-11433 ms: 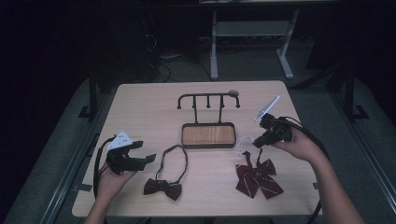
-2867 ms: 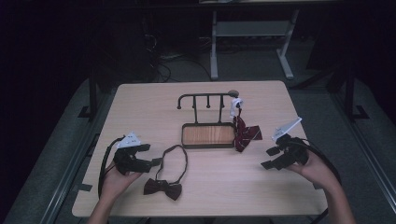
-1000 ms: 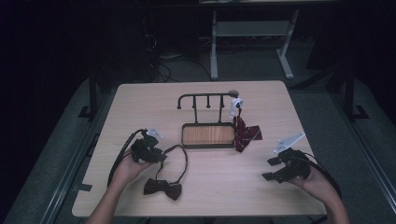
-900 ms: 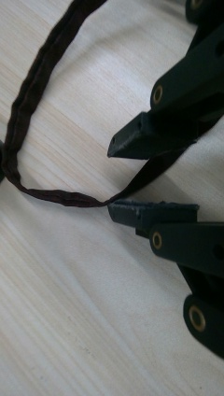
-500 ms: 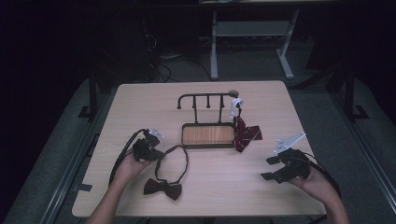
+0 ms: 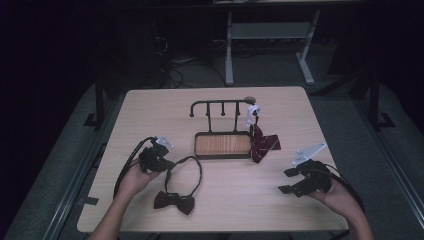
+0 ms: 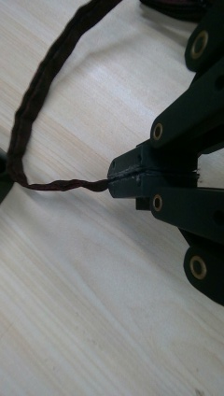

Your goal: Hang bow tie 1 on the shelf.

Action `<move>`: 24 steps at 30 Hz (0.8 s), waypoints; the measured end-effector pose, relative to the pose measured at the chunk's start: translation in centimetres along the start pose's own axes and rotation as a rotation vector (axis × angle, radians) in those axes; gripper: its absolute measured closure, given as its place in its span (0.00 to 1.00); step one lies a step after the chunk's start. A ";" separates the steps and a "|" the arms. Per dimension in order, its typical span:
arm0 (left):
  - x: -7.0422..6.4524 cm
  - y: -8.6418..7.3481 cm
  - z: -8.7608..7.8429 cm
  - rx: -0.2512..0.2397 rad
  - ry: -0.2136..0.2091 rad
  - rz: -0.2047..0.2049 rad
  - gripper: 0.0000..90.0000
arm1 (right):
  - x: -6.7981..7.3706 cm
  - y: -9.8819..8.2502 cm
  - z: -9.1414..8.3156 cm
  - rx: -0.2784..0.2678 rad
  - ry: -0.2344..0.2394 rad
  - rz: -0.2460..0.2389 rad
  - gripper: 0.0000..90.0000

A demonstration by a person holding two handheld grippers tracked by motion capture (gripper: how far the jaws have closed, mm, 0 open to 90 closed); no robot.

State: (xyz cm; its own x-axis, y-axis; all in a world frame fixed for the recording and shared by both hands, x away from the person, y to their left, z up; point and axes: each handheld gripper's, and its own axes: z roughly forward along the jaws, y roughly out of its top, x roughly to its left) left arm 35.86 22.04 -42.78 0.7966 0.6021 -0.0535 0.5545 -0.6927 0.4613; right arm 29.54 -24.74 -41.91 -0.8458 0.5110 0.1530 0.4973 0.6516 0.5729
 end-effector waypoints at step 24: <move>-0.7 0.4 -4.0 -0.039 -0.067 0.053 0.99 | -0.1 0.1 -0.2 -0.022 0.014 -0.007 0.37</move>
State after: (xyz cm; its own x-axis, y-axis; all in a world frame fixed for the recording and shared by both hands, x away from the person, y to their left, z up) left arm 34.57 22.89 -39.00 0.8396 0.5362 -0.0869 0.5026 -0.7060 0.4990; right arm 29.60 -24.86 -41.71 -0.8520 0.4984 0.1602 0.4871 0.6426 0.5915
